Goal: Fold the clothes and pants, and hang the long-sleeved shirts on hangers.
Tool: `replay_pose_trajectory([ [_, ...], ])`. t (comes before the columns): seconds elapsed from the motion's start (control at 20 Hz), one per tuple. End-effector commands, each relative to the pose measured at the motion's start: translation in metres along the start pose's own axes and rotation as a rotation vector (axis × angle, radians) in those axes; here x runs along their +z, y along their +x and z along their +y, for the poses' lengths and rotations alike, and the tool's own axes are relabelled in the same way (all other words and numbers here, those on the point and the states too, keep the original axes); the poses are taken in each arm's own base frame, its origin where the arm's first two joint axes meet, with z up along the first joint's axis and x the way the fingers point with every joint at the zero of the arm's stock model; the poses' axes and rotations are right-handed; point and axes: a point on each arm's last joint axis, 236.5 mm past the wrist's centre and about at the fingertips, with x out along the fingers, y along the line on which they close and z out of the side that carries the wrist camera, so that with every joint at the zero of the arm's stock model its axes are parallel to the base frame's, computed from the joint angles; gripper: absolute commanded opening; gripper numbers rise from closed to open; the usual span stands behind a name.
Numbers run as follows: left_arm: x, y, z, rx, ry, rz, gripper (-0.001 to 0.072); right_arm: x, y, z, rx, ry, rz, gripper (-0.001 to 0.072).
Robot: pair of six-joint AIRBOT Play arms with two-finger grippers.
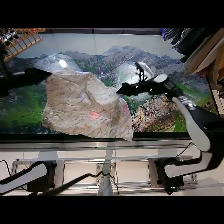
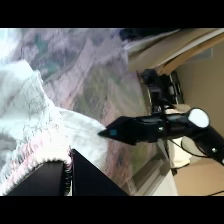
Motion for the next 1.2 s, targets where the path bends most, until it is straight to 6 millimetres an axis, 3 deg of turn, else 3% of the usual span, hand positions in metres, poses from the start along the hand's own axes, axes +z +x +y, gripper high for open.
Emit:
replay_pose_trajectory([
  [0.0,0.046,-0.061,-0.070,-0.091,0.100,-0.129,0.0009,0.029,-0.126,0.051,-0.195,-0.291,-0.074,0.0009],
  [0.1,0.086,-0.120,-0.150,-0.251,0.198,-0.328,0.0010,0.049,-0.239,0.122,-0.341,-0.494,-0.341,0.0009],
  [0.15,0.100,-0.159,-0.199,-0.382,0.245,-0.464,0.0010,0.045,-0.294,0.168,-0.397,-0.594,-0.494,0.0009],
  [0.25,0.105,-0.243,-0.287,-0.679,0.332,-0.698,0.0010,0.012,-0.371,0.254,-0.472,-0.784,-0.744,0.0009],
  [0.35,0.081,-0.308,-0.351,-0.896,0.440,-0.839,0.0010,-0.042,-0.425,0.336,-0.509,-0.972,-0.963,0.0009],
  [0.4,0.065,-0.325,-0.373,-0.961,0.486,-0.868,0.0010,-0.067,-0.445,0.366,-0.518,-1.036,-1.055,0.0009],
  [0.5,0.034,-0.345,-0.410,-1.074,0.555,-0.881,0.0010,-0.114,-0.482,0.410,-0.576,-1.138,-1.217,0.0008],
  [0.6,0.017,-0.343,-0.427,-1.098,0.588,-0.859,0.0010,-0.139,-0.507,0.429,-0.656,-1.186,-1.298,0.0008],
  [0.7,0.012,-0.336,-0.432,-1.097,0.592,-0.834,0.0010,-0.138,-0.514,0.433,-0.687,-1.200,-1.315,0.0009],
  [0.85,0.028,-0.297,-0.411,-0.931,0.569,-0.774,0.0010,-0.097,-0.505,0.409,-0.707,-1.162,-1.231,0.0009],
  [0.95,0.051,-0.244,-0.360,-0.643,0.532,-0.688,0.0010,-0.053,-0.486,0.376,-0.719,-1.117,-1.111,0.0009],
  [1.05,0.072,-0.198,-0.277,-0.314,0.462,-0.588,0.0010,-0.006,-0.454,0.328,-0.693,-1.033,-0.940,0.0009],
  [1.15,0.081,-0.169,-0.198,-0.101,0.366,-0.496,0.0010,0.038,-0.403,0.264,-0.625,-0.918,-0.720,0.0010],
])
